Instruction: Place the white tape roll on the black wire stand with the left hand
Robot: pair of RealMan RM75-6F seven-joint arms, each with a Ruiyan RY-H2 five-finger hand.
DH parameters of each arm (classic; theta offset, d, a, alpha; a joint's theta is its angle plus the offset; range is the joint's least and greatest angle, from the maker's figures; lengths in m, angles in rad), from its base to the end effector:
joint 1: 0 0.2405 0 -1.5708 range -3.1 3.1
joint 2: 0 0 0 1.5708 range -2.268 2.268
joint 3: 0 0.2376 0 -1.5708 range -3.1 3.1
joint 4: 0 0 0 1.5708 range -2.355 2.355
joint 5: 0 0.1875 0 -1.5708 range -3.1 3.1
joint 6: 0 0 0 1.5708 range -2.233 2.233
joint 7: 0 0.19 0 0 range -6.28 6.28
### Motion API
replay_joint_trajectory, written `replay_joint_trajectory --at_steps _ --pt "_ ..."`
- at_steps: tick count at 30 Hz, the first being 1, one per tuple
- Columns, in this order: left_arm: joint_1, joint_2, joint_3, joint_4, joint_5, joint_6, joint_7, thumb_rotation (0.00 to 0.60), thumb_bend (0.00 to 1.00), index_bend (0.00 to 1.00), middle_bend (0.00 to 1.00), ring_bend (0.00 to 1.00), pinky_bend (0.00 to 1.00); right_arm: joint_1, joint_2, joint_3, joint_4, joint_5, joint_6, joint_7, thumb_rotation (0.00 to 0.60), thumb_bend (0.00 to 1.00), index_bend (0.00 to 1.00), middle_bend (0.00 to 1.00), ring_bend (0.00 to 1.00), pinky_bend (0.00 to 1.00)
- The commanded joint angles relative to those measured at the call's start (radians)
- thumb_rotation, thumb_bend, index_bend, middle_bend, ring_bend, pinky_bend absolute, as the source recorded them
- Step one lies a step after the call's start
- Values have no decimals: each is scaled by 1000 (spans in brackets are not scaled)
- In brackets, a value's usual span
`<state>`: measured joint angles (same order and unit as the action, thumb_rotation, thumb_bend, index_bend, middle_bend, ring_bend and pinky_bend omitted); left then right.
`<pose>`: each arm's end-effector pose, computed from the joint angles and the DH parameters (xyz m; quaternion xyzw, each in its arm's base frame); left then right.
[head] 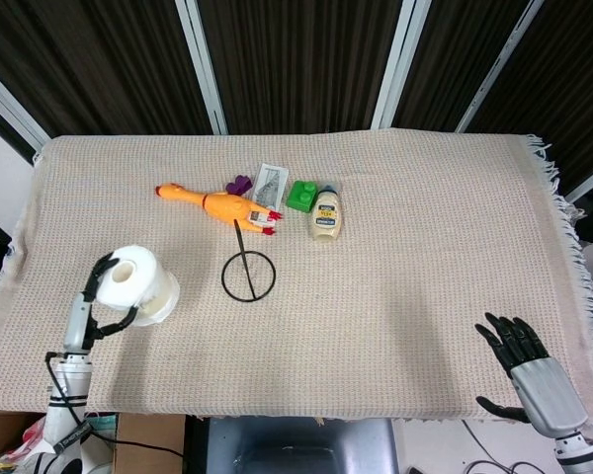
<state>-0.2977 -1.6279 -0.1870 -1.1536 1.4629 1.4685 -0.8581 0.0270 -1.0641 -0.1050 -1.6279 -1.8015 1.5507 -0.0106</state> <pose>-0.2527 0.3059 0.0785 -0.3715 -0.5465 -0.6765 0.3249 -0.2561 -0.1711 0.1486 0.6893 -0.3579 0.3849 0.4986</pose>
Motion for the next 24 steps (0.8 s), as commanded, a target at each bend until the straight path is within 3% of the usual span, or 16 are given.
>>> replay_joint_trajectory --at_steps 1,6,11,17,24 --pt "14 53 -102 -148 26 156 -4 600 852 710 875 868 1000 -2 2 -3 0 -5 3 3 600 46 0 0 0 0" --pt "-30 161 -210 -408 12 157 92 600 843 710 873 868 1000 -2 2 -7 1 -13 4 4 600 46 0 0 0 0" --pt "-129 172 -297 -573 -31 92 291 600 832 710 872 868 1000 1 -2 -6 1 -11 -4 -4 600 46 0 0 0 0" --pt "-246 80 -348 -618 -133 19 435 600 825 710 871 868 1000 5 3 -3 -1 -4 -8 5 600 46 0 0 0 0" --pt "-302 10 -343 -619 -167 9 533 600 822 710 869 867 1000 9 16 3 1 8 -7 36 600 46 0 0 0 0"
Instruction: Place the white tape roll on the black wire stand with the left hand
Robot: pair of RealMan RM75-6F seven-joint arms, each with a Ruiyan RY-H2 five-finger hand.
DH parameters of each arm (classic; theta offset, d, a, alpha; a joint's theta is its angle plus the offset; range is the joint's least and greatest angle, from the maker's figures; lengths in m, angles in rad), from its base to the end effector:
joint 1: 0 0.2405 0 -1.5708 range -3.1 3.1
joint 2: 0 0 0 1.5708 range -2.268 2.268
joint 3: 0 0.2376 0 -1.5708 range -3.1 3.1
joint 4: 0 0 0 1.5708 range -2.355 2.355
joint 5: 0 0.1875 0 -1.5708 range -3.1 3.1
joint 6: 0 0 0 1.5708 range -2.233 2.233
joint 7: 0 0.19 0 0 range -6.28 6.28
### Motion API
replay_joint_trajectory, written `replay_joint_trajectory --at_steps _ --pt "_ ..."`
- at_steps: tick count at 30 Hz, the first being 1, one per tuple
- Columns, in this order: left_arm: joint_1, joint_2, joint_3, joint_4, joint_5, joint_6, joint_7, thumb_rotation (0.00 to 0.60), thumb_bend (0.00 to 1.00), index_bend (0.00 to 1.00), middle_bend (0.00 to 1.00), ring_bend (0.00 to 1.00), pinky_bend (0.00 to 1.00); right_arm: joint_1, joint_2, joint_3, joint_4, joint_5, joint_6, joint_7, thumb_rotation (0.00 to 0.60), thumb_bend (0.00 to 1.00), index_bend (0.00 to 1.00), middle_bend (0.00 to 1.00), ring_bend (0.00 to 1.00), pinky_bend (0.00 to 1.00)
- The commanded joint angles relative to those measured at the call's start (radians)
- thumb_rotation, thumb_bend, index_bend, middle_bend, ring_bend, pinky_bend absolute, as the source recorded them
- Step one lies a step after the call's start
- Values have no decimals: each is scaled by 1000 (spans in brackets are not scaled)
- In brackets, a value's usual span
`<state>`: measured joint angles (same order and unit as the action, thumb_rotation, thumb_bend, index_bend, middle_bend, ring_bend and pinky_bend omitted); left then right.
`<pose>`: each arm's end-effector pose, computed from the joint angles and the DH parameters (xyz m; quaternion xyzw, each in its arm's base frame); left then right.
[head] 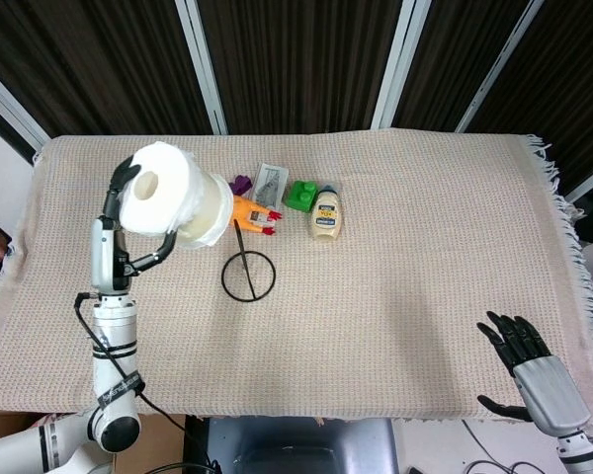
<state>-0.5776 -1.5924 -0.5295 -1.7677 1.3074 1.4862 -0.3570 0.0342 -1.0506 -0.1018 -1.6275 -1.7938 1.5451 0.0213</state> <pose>-0.0607 0.3540 0.1469 -0.3132 -0.4682 -0.7943 0.2277 -0.2577 -0.1739 0.1523 0.6862 -0.3648 0.3876 0.4959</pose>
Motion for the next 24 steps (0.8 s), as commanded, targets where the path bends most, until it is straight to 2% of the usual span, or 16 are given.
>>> replay_joint_trajectory --at_steps 1,14,24 --pt "-27 -31 4 -6 -9 -8 44 600 822 710 869 867 1000 3 4 -1 0 -1 -3 6 600 45 0 0 0 0" --pt "-99 -118 30 37 -28 -29 187 600 817 709 868 866 1000 6 15 -2 2 -2 -1 33 600 46 0 0 0 0" --pt "-128 -145 50 94 -18 -44 254 600 811 709 866 865 1000 2 24 -3 6 -7 15 54 600 46 0 0 0 0"
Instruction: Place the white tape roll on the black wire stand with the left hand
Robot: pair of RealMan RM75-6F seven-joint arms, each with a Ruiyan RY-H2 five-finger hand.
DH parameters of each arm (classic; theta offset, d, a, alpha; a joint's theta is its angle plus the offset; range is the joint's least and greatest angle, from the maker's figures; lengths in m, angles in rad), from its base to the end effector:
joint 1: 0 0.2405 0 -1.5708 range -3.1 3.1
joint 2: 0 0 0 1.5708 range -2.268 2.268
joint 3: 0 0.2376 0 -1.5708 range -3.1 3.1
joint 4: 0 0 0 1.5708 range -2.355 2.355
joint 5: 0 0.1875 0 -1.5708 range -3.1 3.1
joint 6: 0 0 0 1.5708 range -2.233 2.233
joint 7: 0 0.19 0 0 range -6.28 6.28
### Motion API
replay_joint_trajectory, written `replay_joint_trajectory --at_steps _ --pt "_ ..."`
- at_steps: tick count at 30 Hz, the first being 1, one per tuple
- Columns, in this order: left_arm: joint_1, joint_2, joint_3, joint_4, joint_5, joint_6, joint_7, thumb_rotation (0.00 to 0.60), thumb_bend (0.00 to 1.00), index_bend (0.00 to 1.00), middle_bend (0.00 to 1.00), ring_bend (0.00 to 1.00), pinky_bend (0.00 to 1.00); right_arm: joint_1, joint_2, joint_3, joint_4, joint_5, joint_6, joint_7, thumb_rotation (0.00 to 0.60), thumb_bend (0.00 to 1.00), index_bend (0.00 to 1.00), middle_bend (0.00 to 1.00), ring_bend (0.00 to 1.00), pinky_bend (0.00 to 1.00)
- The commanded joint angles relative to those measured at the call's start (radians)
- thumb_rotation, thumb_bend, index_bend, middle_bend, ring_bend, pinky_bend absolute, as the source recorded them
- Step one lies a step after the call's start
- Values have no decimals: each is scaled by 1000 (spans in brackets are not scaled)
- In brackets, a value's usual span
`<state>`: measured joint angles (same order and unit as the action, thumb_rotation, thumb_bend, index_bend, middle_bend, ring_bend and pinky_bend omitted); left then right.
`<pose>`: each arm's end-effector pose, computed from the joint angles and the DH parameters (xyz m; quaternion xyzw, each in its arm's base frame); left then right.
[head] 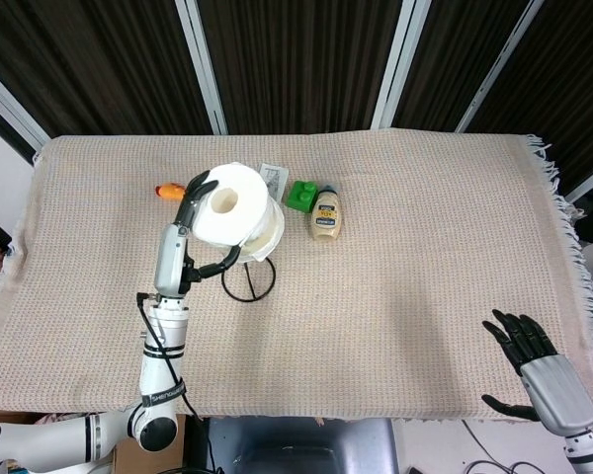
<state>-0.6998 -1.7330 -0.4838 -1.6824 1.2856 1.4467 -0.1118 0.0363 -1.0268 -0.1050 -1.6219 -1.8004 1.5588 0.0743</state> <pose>-0.0205 0.3577 0.0921 -0.3992 -0.4590 -0.7476 0.2666 -0.2584 -0.1738 0.1601 0.6821 -0.3709 0.3963 0.4901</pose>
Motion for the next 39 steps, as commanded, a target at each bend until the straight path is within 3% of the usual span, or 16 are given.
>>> replay_joint_trajectory --at_steps 1,20,23,25,27,30,32,35,39 --pt "-7 -5 5 11 4 -5 10 600 811 709 866 864 1000 -1 1 0 0 -1 1 1 600 46 0 0 0 0" --pt "-12 -3 8 82 -14 -25 18 600 803 708 866 863 1000 -4 8 0 1 -4 13 18 600 45 0 0 0 0" --pt "-7 3 16 75 -29 -43 13 600 789 675 835 820 996 -4 7 0 1 -3 12 16 600 45 0 0 0 0" --pt "-4 14 24 72 -30 -53 18 600 728 579 739 692 918 -4 7 0 0 -3 11 15 600 46 0 0 0 0" --pt "-1 21 32 65 -27 -60 19 600 619 399 579 504 734 -4 6 1 0 -3 11 14 600 46 0 0 0 0" --pt "4 54 45 35 -40 -105 0 600 482 71 236 125 259 -4 6 1 0 -2 9 14 600 46 0 0 0 0" --pt "7 72 47 19 -46 -118 2 600 448 4 98 17 120 -3 6 1 0 -2 7 13 600 46 0 0 0 0" --pt "12 91 52 3 -55 -128 22 600 411 0 1 0 62 -4 6 0 -1 -4 9 13 600 46 0 0 0 0" --pt "21 113 56 -20 -58 -131 29 600 394 0 0 0 43 -4 6 0 0 -5 9 10 600 46 0 0 0 0"
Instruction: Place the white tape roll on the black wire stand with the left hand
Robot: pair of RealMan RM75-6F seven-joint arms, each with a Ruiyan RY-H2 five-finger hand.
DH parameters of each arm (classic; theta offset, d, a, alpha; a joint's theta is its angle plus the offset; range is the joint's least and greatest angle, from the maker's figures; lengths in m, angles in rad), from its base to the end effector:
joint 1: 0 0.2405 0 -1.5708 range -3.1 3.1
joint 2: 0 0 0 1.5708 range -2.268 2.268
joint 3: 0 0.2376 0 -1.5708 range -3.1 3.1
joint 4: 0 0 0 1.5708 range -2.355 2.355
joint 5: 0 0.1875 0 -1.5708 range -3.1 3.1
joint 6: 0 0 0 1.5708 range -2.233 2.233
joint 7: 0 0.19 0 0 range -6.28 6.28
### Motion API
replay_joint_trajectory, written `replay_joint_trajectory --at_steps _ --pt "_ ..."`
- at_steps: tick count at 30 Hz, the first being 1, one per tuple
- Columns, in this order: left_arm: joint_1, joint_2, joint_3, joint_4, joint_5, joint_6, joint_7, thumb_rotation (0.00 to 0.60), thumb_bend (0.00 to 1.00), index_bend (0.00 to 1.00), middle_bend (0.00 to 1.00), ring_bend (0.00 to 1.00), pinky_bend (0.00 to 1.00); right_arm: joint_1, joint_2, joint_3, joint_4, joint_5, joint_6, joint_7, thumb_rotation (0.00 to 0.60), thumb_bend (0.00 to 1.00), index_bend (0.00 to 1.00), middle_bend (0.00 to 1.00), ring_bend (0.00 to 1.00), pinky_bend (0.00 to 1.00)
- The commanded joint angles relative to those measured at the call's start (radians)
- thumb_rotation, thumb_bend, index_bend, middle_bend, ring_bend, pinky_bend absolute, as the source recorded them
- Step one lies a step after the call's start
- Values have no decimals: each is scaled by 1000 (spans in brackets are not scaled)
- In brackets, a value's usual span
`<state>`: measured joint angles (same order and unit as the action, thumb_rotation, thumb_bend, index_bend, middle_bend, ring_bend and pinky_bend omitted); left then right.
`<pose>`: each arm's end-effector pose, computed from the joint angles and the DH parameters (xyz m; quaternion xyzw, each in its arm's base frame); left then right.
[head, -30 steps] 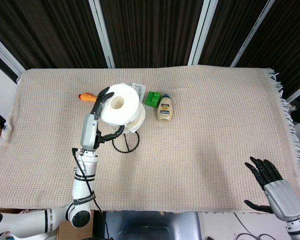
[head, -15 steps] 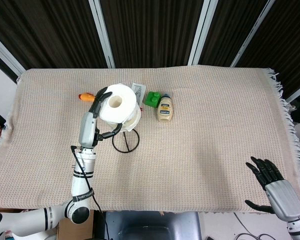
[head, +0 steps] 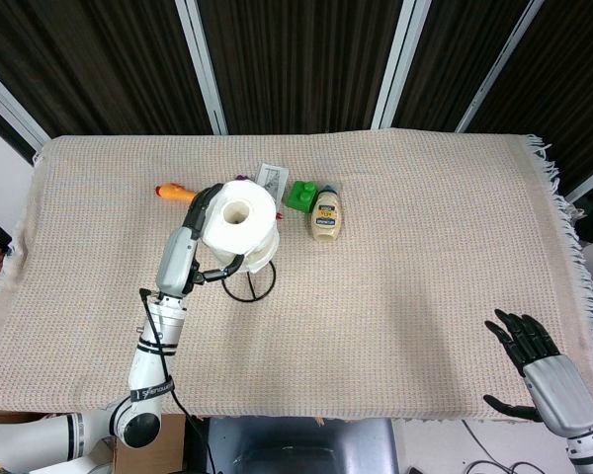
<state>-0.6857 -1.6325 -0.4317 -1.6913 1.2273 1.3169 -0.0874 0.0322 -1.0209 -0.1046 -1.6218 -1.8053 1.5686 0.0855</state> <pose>-0.0388 0.3652 0.0777 -0.4704 -0.4778 -0.6838 0.2879 -0.2578 -0.1728 0.1629 0.6798 -0.3710 0.4004 0.4897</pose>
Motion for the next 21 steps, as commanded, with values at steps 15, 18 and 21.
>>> replay_joint_trajectory --at_steps 15,18,21 --pt "189 257 202 -105 214 62 -117 600 402 0 0 0 32 -3 -14 -3 4 -7 -5 -33 600 46 0 0 0 0" --pt "293 356 352 -38 332 118 -151 600 419 0 0 0 29 -3 -22 -4 2 -5 -15 -53 600 46 0 0 0 0" --pt "401 382 476 110 422 210 -186 600 419 0 0 0 23 -2 -32 -6 -2 -6 -25 -79 600 46 0 0 0 0"
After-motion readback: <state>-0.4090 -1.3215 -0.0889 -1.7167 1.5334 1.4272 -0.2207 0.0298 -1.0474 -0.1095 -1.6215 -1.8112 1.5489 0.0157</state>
